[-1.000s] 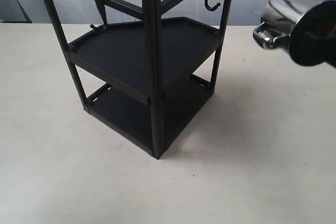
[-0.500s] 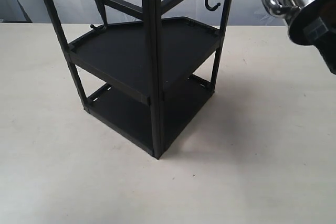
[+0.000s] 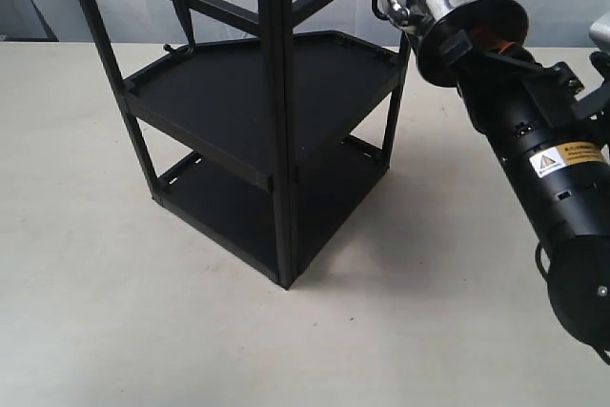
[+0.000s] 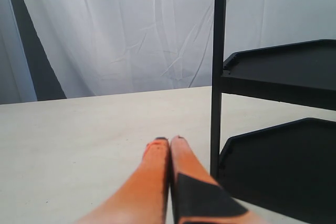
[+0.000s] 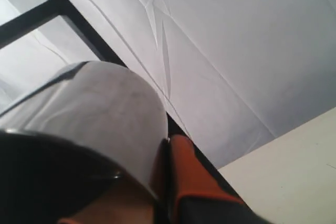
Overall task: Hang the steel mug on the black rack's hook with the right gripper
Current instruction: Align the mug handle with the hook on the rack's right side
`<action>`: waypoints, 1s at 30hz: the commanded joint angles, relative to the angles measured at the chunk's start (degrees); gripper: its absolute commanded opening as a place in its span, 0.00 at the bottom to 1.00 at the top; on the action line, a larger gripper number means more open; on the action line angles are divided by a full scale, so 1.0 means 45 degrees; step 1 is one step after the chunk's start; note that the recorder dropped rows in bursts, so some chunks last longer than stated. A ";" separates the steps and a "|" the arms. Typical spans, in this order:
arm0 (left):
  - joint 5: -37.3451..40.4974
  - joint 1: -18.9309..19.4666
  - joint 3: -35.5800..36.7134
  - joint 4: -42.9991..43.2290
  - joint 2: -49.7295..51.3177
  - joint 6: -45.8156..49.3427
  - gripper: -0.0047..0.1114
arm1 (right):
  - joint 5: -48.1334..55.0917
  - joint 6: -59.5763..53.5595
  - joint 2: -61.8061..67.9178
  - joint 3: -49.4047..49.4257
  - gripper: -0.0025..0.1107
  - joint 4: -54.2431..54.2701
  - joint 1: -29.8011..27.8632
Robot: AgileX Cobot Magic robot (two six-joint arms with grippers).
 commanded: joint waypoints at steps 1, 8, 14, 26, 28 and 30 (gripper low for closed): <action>-0.0070 -0.0060 0.0005 0.0030 -0.0060 -0.0032 0.05 | -0.0373 -0.0762 0.0211 -0.0292 0.01 0.0823 0.0115; -0.0070 -0.0060 0.0005 0.0030 -0.0060 -0.0032 0.05 | -0.0373 -0.1750 0.0690 -0.0432 0.01 -0.0095 0.0115; -0.0070 -0.0060 0.0005 0.0030 -0.0060 -0.0032 0.05 | -0.0093 -0.1777 0.1562 -0.0911 0.01 -0.0139 0.0197; -0.0070 -0.0060 0.0005 0.0030 -0.0060 -0.0032 0.05 | 0.1913 -0.2376 0.1582 -0.0911 0.01 -0.1138 0.0197; -0.0070 -0.0060 0.0005 0.0030 -0.0060 -0.0032 0.05 | 0.2153 -0.2376 0.1582 -0.0911 0.01 -0.1271 0.0197; -0.0070 -0.0060 0.0005 0.0030 -0.0060 -0.0032 0.05 | 0.2498 -0.2376 0.1582 -0.0911 0.01 -0.1271 0.0197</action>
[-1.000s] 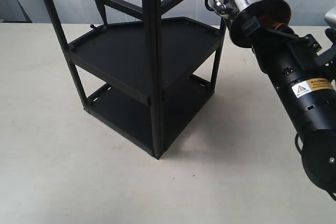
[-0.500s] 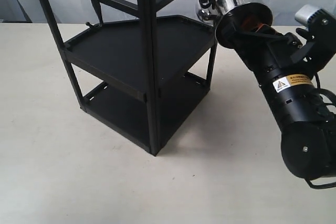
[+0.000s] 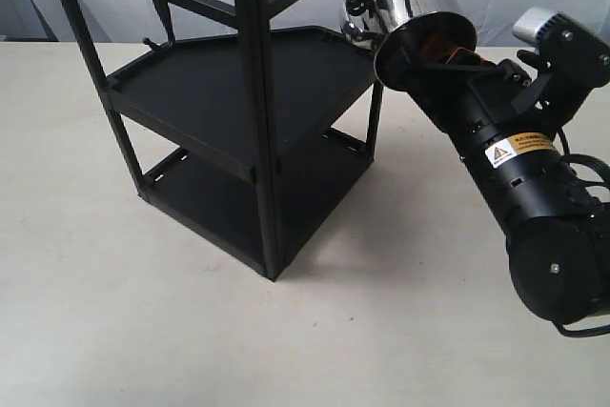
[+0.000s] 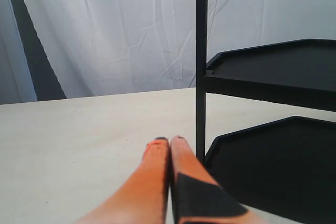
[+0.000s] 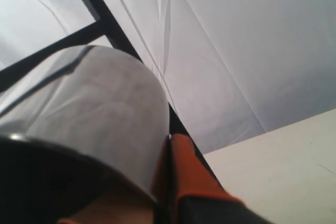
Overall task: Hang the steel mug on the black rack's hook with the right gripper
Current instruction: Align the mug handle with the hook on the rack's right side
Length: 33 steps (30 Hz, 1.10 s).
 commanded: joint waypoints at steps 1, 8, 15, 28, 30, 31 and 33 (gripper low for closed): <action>-0.0070 -0.0060 0.0005 0.0030 -0.0060 -0.0032 0.05 | 0.1739 -0.0626 0.0166 0.0071 0.01 -0.0789 0.0082; -0.0070 -0.0060 0.0005 0.0030 -0.0060 -0.0032 0.05 | 0.1760 -0.0626 0.0166 0.0071 0.02 -0.0744 0.0082; -0.0070 -0.0060 0.0005 0.0030 -0.0060 -0.0032 0.05 | 0.1760 -0.0626 0.0166 0.0071 0.02 -0.0744 0.0082; -0.0070 -0.0060 0.0005 0.0030 -0.0060 -0.0032 0.05 | 0.1760 -0.0626 0.0166 0.0071 0.02 -0.1347 0.0082; -0.0070 -0.0060 0.0005 0.0030 -0.0060 -0.0032 0.05 | 0.1760 -0.0626 0.0166 0.0071 0.02 -0.1430 0.0082; -0.0070 -0.0060 0.0005 0.0030 -0.0060 -0.0032 0.05 | 0.1760 -0.0626 0.0166 0.0071 0.02 -0.1459 0.0082; -0.0070 -0.0060 0.0005 0.0030 -0.0060 -0.0032 0.05 | 0.1760 -0.0626 0.0166 0.0071 0.07 -0.1459 0.0082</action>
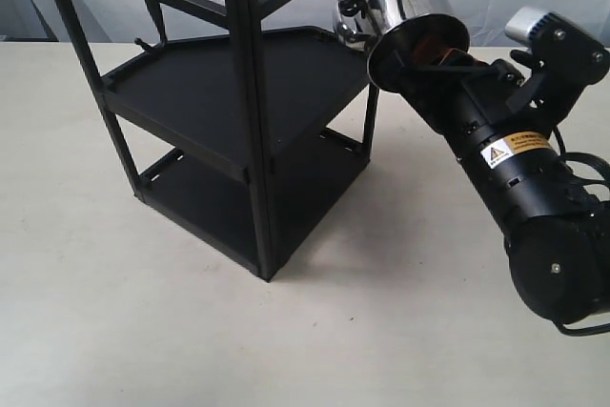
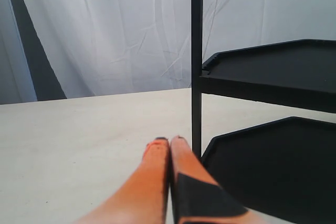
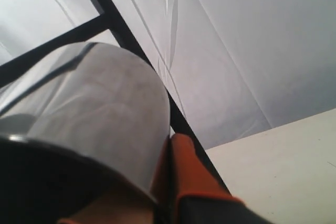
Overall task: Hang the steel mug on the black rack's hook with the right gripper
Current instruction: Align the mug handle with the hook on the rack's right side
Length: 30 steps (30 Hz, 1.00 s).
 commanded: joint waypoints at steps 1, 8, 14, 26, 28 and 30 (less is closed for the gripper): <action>-0.0070 -0.0060 0.0005 0.0030 -0.0060 -0.0032 0.05 | 0.1493 -0.0626 0.0173 0.0112 0.11 -0.1008 0.0082; -0.0070 -0.0060 0.0005 0.0030 -0.0060 -0.0032 0.05 | 0.1493 -0.0626 0.0173 0.0112 0.49 -0.0834 0.0082; -0.0070 -0.0060 0.0005 0.0030 -0.0060 -0.0032 0.05 | 0.1514 -0.0626 0.0173 0.0112 0.49 -0.0859 0.0082; -0.0070 -0.0060 0.0005 0.0030 -0.0060 -0.0032 0.05 | 0.3222 -0.0826 -0.0759 0.0140 0.49 -0.0859 0.0082; -0.0070 -0.0060 0.0005 0.0030 -0.0060 -0.0032 0.05 | 0.3393 -0.0936 -0.1005 0.0140 0.49 -0.0967 0.0082; -0.0070 -0.0060 0.0005 0.0030 -0.0060 -0.0032 0.05 | 0.3457 -0.0936 -0.1196 0.0140 0.49 -0.1274 0.0082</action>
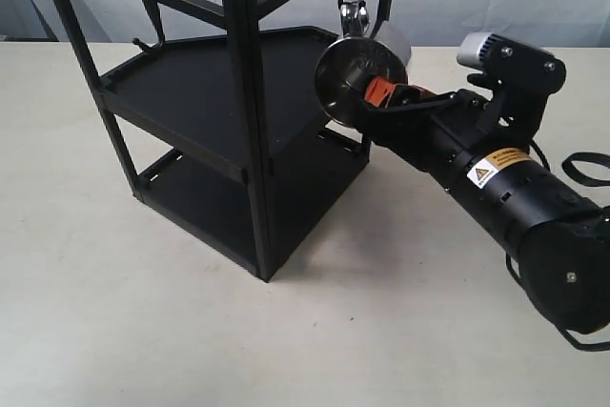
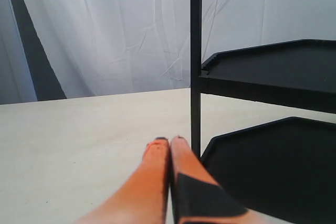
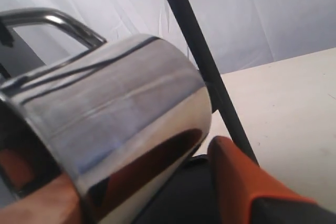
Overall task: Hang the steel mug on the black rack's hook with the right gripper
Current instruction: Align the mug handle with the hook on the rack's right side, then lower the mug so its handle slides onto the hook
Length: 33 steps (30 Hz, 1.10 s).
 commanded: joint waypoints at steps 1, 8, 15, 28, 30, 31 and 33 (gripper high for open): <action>-0.0070 -0.0060 0.0005 0.0030 -0.0060 -0.0032 0.05 | 0.0293 -0.0201 -0.0544 0.0078 0.49 -0.0553 0.0004; -0.0070 -0.0060 0.0005 0.0030 -0.0060 -0.0032 0.05 | 0.1045 -0.0332 -0.0930 0.0078 0.49 -0.0708 0.0004; -0.0070 -0.0060 0.0005 0.0030 -0.0060 -0.0032 0.05 | 0.1509 -0.0508 -0.0930 0.0078 0.49 -0.0942 0.0004; -0.0070 -0.0060 0.0005 0.0030 -0.0060 -0.0032 0.05 | 0.2146 -0.0508 -0.1187 0.0078 0.49 -0.1133 0.0004; -0.0070 -0.0060 0.0005 0.0030 -0.0060 -0.0032 0.05 | 0.2176 -0.0508 -0.1373 0.0078 0.49 -0.1133 0.0004; -0.0070 -0.0060 0.0005 0.0030 -0.0060 -0.0032 0.05 | 0.2291 -0.0508 -0.1499 0.0078 0.49 -0.1133 0.0004; -0.0070 -0.0060 0.0005 0.0030 -0.0060 -0.0032 0.05 | 0.2533 -0.0508 -0.1734 0.0078 0.49 -0.1133 0.0004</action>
